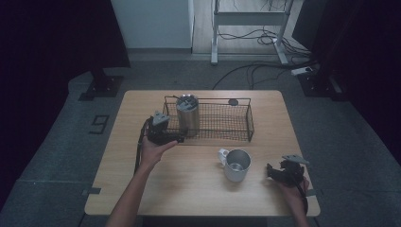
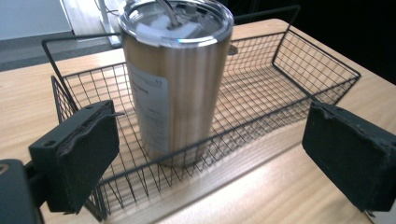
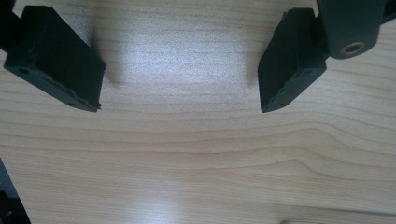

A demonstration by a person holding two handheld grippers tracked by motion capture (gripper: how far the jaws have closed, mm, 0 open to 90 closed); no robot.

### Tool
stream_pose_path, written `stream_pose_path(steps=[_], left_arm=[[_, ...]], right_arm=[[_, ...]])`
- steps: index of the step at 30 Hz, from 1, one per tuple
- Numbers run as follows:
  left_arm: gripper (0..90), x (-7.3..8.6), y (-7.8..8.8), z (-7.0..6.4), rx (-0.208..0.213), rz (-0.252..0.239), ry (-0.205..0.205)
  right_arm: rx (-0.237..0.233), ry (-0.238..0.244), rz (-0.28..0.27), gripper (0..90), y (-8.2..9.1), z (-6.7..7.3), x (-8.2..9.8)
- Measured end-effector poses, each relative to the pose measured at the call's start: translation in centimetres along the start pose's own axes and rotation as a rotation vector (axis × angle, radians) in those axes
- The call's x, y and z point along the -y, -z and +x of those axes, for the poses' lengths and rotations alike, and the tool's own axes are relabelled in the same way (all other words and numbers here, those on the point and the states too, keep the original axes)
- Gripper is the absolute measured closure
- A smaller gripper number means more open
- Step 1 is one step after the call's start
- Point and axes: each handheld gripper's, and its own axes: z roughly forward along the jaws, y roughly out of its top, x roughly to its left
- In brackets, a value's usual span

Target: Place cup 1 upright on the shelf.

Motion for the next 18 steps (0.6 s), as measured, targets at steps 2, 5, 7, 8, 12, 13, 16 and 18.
stream_pose_path(steps=[2,5,7,8,12,13,16,18], left_arm=[[4.5,0.5,0.4,-0.1,0.016,0.0,0.007],[4.6,1.3,1.0,-0.3,0.031,-0.001,0.01],[4.7,1.8,1.5,-0.4,0.034,-0.001,0.006],[4.8,1.8,1.5,-0.4,0.034,-0.001,0.006],[5.2,3.3,2.3,-0.6,0.024,0.011,-0.002],[5.2,3.3,2.3,-0.6,0.024,0.011,-0.002],[5.3,4.9,3.1,-0.9,0.032,0.018,0.002],[5.4,5.7,3.3,-1.1,0.026,0.023,-0.007]], right_arm=[[0.0,0.0,0.0,14.2,0.0,0.0,0.0],[0.0,0.0,0.0,14.2,0.0,0.0,0.0],[0.0,0.0,0.0,14.1,0.0,0.0,0.0],[0.0,0.0,0.0,14.1,0.0,0.0,0.0],[0.0,0.0,0.0,14.1,0.0,0.0,0.0],[0.0,0.0,-0.001,14.1,0.0,0.0,0.0],[0.0,0.0,0.0,14.1,0.0,0.0,0.0],[0.0,0.0,-0.001,14.1,0.0,0.0,0.0]])
